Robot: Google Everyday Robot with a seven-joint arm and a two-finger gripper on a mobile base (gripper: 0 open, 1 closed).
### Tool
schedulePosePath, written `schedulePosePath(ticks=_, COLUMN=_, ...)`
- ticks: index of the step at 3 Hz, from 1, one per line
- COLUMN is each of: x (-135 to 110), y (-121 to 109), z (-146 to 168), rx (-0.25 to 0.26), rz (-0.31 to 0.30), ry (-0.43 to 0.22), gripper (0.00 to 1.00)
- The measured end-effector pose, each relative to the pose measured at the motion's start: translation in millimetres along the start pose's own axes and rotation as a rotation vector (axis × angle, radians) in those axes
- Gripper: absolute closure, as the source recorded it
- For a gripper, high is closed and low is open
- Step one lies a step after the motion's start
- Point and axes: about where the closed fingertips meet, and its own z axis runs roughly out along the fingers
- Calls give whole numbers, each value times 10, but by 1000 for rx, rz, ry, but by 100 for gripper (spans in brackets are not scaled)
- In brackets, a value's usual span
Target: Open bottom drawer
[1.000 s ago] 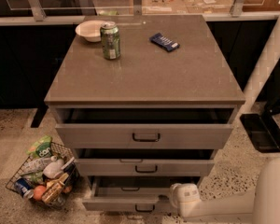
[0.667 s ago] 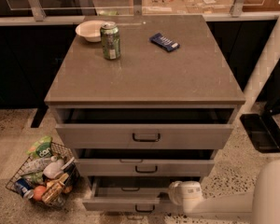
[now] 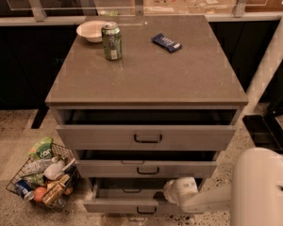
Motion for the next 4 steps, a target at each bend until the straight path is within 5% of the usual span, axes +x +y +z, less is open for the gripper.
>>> schedulePosePath(ticks=2, x=-100, y=485, z=97, rx=-143, rz=-89, ry=36, gripper=100)
schedulePosePath(ticks=4, x=-11, y=802, z=-46, rx=-196, rz=-40, ry=74, gripper=100)
